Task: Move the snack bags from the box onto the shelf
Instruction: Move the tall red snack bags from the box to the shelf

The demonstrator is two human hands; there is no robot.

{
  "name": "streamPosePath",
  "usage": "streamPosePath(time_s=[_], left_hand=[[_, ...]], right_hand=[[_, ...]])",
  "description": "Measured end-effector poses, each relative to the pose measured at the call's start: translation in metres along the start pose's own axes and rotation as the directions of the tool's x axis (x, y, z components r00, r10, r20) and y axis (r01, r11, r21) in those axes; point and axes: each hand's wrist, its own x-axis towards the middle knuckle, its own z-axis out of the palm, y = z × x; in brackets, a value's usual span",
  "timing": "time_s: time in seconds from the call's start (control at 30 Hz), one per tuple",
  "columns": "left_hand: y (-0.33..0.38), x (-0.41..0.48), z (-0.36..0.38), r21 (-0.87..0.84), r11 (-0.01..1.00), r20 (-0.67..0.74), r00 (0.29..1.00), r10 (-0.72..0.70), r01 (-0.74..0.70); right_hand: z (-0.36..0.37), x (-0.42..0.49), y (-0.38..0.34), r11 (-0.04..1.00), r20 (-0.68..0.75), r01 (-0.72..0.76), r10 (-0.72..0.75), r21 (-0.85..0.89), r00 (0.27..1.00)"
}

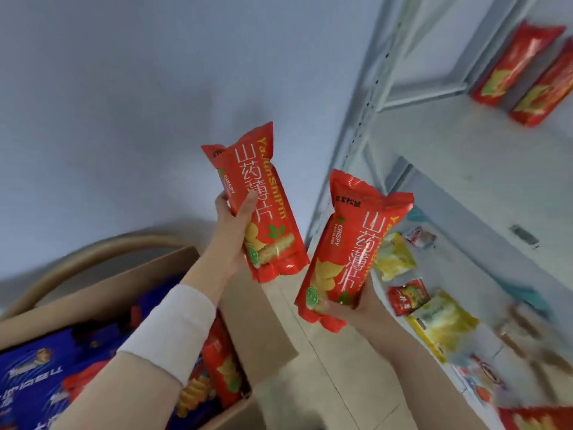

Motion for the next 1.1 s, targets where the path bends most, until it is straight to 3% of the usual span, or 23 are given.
streamPosePath(time_s=[0.2,0.37,0.63,0.87,1.1], left_hand=[[0.008,0.038,0.165,0.178,0.969,0.314,0.943,0.107,-0.169],[0.005,0.076,0.270,0.224,0.929,0.475,0.865,0.160,-0.295],[-0.010,0.192,0.416,0.291,0.881,0.574,0.805,0.150,-0.372],[-0.032,0.340,0.555,0.316,0.850,0.709,0.700,0.084,-0.422],[-0.055,0.445,0.649,0.307,0.845,0.744,0.664,0.073,-0.437]], right_hand=[[-0.147,-0.002,-0.039,0.995,-0.258,0.102,-0.103,-0.016,0.961],[-0.236,0.010,-0.060,0.988,-0.434,0.150,-0.146,-0.025,0.889],[-0.357,0.087,-0.084,0.970,-0.656,0.245,-0.177,0.012,0.733],[-0.472,0.233,-0.107,0.976,-0.780,0.216,-0.127,0.011,0.613],[-0.554,0.333,-0.125,0.985,-0.845,0.170,-0.110,-0.023,0.523]])
